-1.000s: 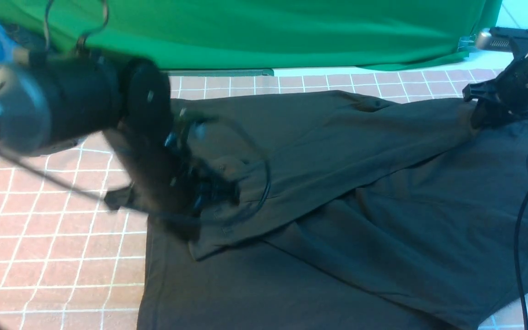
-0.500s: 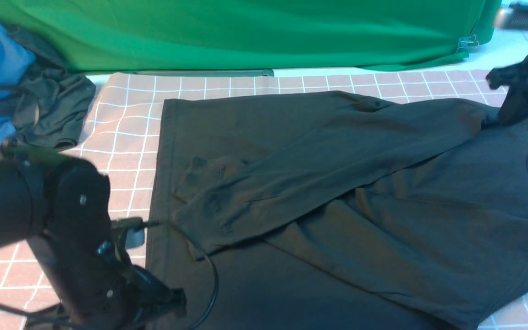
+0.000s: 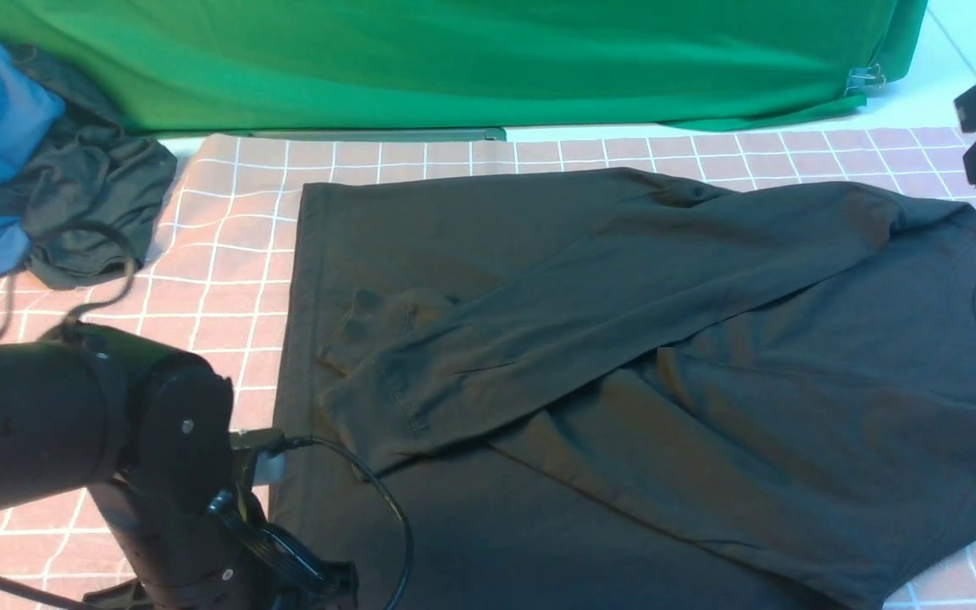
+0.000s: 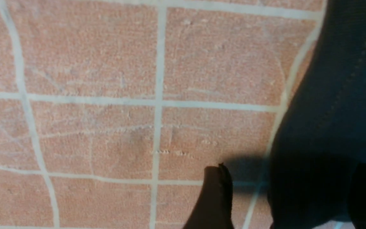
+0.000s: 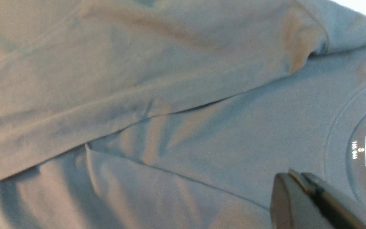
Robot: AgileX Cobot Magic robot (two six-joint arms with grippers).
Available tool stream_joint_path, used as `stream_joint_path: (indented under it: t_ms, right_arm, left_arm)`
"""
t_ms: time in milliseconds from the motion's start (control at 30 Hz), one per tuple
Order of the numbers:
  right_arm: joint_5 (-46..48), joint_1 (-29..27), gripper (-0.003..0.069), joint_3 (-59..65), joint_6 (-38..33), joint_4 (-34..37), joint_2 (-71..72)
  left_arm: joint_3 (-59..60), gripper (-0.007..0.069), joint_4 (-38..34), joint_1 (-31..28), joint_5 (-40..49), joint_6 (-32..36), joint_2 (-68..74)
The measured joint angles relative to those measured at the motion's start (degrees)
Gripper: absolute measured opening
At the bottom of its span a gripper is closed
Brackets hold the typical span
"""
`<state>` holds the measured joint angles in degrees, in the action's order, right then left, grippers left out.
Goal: Fold a long-sleeved shirt over a pink coffee tablecloth.
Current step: 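Grasp the near edge of the shirt at its hem and shoulder corners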
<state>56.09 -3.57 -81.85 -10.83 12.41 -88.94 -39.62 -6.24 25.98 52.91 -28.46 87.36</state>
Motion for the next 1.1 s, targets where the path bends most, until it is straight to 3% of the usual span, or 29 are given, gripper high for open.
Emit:
stream_joint_path:
  t_ms: [33, 167, 367, 467, 667, 767, 1000, 1100]
  right_arm:
    - [0.0, 0.0, 0.0048, 0.0, 0.0, 0.0, 0.1]
    - [0.1, 0.0, 0.0053, 0.0, -0.1, 0.2, 1.2]
    - [2.2, 0.0, 0.0065, 0.0, -1.2, 0.4, 1.9]
    - [4.5, 0.0, 0.0073, 0.0, -1.3, 0.3, 1.9]
    - [12.2, 0.0, 0.0096, 0.5, -1.3, -0.4, 2.2]
    - [12.9, 0.0, 0.0105, 3.2, 0.4, -0.5, 3.5]
    - [13.5, 0.0, 0.0134, 16.3, 3.6, -0.6, 9.3]
    - [13.3, 0.7, 0.019, 24.3, 3.4, -0.7, 11.2]
  left_arm:
    - [0.0, 0.0526, -0.1, 0.0, 0.0, 0.0, 0.1]
    - [-0.1, 0.0411, -1.9, 0.0, -1.2, 2.4, 2.2]
    - [-0.1, 0.0054, -2.7, 0.0, -2.0, 5.0, 2.2]
    - [-0.1, 0.0045, -1.5, 0.1, -1.5, 4.8, 1.9]
    - [-0.1, 0.0046, 13.1, 0.1, 5.9, -4.5, -5.0]
    - [-0.1, 0.0046, 17.1, 0.1, 10.4, -5.9, -9.6]
    - [0.0, 0.0046, 18.2, 0.1, 11.6, -7.2, -15.4]
    - [1.2, 0.0046, 18.4, -0.6, 11.8, -7.2, -16.2]
